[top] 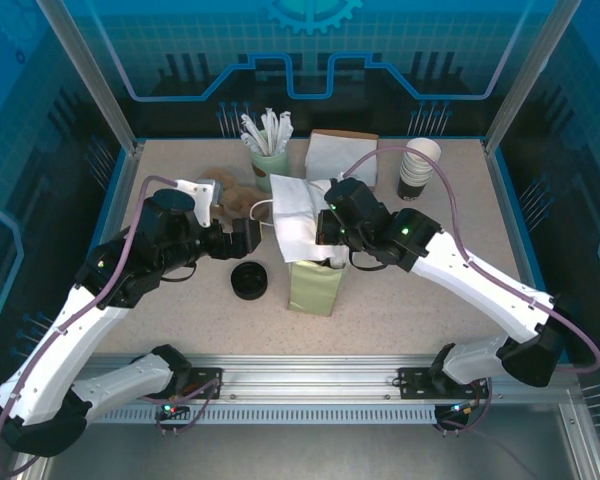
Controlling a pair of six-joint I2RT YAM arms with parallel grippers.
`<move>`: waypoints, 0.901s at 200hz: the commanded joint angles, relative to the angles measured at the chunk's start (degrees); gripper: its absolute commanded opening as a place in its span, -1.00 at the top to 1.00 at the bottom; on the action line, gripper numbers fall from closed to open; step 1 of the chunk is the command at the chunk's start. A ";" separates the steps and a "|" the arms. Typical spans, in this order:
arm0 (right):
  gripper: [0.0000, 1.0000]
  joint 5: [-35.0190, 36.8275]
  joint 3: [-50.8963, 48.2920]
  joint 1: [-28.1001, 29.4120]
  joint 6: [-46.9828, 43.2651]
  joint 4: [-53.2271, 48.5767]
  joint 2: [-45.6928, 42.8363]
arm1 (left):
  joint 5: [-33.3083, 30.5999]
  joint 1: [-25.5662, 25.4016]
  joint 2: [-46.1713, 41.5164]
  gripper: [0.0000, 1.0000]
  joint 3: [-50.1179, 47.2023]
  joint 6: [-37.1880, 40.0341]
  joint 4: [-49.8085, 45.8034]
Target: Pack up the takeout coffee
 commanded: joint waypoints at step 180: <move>0.82 4.54 5.32 1.88 -3.00 -9.13 6.24 | -0.81 0.39 -1.00 -0.98 -1.97 0.59 0.70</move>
